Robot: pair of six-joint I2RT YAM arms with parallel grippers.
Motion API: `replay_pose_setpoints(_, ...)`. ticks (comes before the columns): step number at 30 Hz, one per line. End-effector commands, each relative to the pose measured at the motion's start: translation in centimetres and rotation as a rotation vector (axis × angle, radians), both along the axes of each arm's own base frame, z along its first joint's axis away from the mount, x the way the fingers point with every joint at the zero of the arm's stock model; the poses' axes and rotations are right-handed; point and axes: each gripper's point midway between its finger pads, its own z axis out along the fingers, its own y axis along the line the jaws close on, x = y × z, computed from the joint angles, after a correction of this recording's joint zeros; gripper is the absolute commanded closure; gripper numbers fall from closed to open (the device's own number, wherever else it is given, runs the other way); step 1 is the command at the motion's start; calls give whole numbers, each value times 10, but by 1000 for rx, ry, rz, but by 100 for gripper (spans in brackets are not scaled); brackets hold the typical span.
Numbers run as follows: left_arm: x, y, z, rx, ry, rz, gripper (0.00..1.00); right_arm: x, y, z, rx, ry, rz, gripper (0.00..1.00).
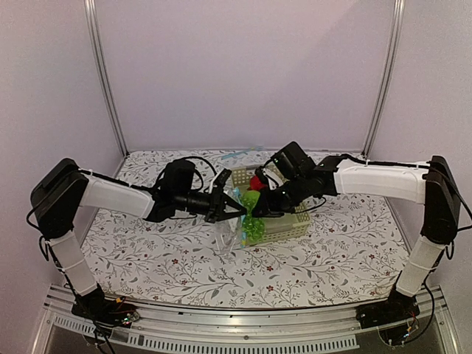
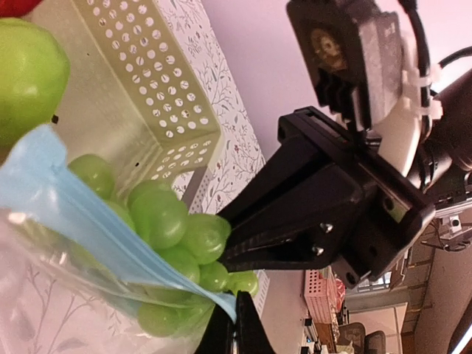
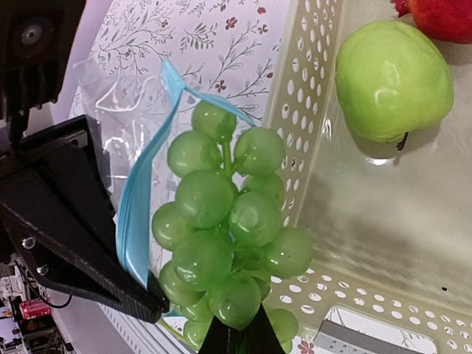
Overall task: Place the food in the zip-top bag and seal the zipper
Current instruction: Place the fake fruit in the bin.
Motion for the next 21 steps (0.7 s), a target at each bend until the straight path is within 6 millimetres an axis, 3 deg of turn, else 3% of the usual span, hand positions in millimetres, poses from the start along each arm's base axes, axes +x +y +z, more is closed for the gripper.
replay_pose_setpoints(1,6,8,-16,42,8,29,100,3,1,48,127,-68,-3,96)
replay_pose_setpoints(10,15,17,-26,138,-14,70,100,12,-31,60,79,-116,-83,96)
replay_pose_setpoints(15,15,25,-27,184,-29,90,100,32,-63,66,-16,-176,-181,95)
replay_pose_setpoints(17,13,26,-21,182,-47,88,100,40,-76,60,-87,-200,-214,94)
replay_pose_setpoints(21,10,29,-5,165,-82,87,100,54,-89,31,-156,-152,-250,94)
